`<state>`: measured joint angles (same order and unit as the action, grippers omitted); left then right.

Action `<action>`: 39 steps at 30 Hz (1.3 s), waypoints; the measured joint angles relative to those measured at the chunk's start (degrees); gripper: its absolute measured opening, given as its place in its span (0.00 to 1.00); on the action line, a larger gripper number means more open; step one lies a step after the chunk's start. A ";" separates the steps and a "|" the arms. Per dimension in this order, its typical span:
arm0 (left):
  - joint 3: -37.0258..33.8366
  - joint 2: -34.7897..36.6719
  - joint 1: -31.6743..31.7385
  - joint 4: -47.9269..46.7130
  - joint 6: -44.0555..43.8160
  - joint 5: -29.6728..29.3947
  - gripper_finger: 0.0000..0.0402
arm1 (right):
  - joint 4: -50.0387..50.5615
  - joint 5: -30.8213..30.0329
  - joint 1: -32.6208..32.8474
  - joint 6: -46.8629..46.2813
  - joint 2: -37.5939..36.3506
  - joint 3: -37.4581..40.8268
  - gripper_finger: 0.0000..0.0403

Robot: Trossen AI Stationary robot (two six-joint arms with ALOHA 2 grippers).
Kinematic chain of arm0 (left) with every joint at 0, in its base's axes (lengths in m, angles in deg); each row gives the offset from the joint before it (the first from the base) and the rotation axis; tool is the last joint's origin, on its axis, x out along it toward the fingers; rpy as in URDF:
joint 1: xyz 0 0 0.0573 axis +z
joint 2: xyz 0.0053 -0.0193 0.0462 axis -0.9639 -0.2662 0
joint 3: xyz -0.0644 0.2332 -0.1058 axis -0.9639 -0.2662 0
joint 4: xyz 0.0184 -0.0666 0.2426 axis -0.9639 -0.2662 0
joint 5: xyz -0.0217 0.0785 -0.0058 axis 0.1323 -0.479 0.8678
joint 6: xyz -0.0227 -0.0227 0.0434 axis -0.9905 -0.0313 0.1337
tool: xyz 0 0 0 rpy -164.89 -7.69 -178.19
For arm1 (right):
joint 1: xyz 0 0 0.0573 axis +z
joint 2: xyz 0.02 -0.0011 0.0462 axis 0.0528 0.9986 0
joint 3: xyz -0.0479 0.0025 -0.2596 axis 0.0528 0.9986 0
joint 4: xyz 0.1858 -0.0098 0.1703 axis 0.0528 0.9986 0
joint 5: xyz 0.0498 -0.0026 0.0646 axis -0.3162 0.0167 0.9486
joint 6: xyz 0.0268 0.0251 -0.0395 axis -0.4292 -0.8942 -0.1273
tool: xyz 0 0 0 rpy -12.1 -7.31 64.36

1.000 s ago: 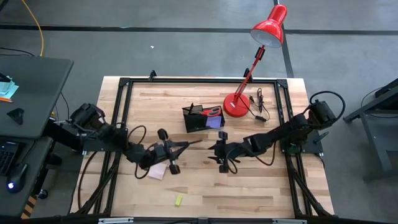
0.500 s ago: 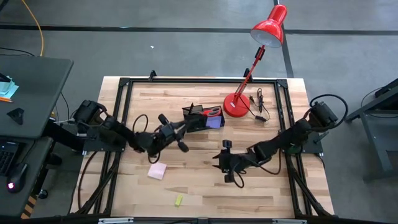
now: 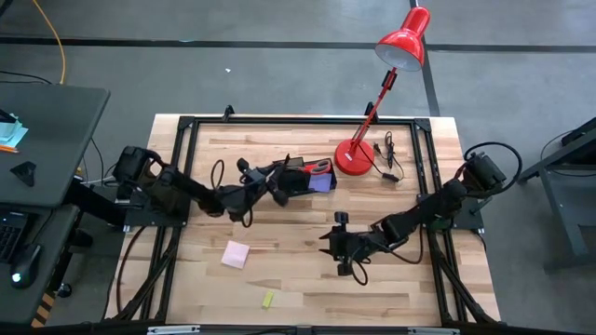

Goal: Pick and place office supplies into organizer
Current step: Put the black pen into the black desk organizer, then put the pink binder clip into the desk organizer

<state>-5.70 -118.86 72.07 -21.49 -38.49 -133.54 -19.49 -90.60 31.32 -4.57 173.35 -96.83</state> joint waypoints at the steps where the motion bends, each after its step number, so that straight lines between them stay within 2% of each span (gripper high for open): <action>1: -0.01 0.00 0.52 -0.11 -0.05 0.04 0.11 | 0.01 0.11 0.00 -0.07 0.00 0.00 0.36; 5: 0.00 0.00 1.85 -2.56 -2.49 1.62 0.13 | 0.01 0.23 0.00 -0.55 0.00 0.00 0.36; 13: 0.00 0.00 4.45 -11.31 -11.07 7.63 0.08 | -0.03 0.23 0.00 -0.63 0.00 0.00 0.35; 16: -0.01 0.00 5.56 -11.98 -13.72 8.94 0.15 | -0.03 0.22 0.00 -0.99 0.00 0.00 0.36; 21: 0.00 0.00 6.35 -12.03 -15.81 11.58 0.32 | -0.05 0.21 0.00 -1.04 0.00 0.00 0.36; 26: -0.01 0.00 5.98 -6.79 -13.12 13.55 0.44 | -0.05 0.19 0.00 -1.04 0.00 0.00 0.35; 30: 0.00 0.39 3.87 0.97 -10.12 19.91 0.48 | -0.05 0.31 0.02 -1.03 0.00 0.00 0.36; 33: 0.00 1.29 0.45 1.99 -10.02 23.49 0.48 | -0.07 2.15 0.64 -0.74 0.00 0.00 0.37; 39: 0.02 1.88 -9.14 0.57 -7.74 22.52 0.44 | -2.46 1.81 2.25 0.48 1.33 0.00 0.38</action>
<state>-5.67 -116.98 62.93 -20.92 -46.23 -111.03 -21.94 -88.79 33.57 -4.09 174.68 -96.83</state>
